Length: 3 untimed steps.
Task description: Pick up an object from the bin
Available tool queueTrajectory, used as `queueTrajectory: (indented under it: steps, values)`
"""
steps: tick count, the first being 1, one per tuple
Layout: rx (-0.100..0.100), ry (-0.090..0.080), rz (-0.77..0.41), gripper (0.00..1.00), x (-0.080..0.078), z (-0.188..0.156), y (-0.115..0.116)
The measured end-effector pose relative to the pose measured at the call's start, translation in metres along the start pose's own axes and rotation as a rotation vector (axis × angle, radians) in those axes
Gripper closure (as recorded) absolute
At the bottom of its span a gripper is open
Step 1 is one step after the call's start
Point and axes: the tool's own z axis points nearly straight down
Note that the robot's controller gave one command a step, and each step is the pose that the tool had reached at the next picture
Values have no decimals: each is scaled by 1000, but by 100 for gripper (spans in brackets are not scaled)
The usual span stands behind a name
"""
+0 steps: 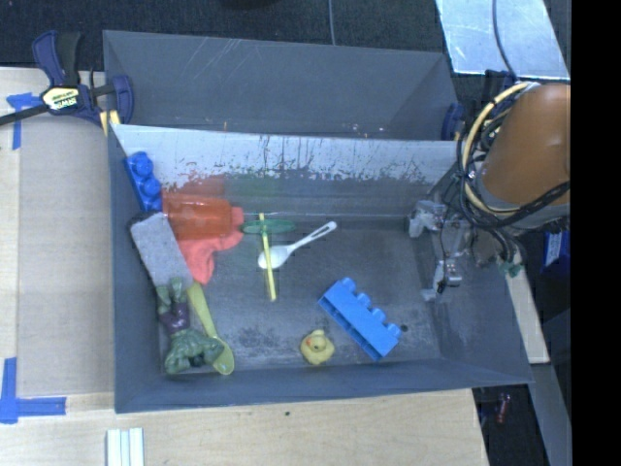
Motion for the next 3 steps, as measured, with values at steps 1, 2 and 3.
queueTrajectory:
  steps: [1,2,3]
  values:
    - [1,-9,-3,0,-2,-5,0]
    - [2,-13,-8,0,7,62,30]
    - [6,-14,-229,0,6,72,59]
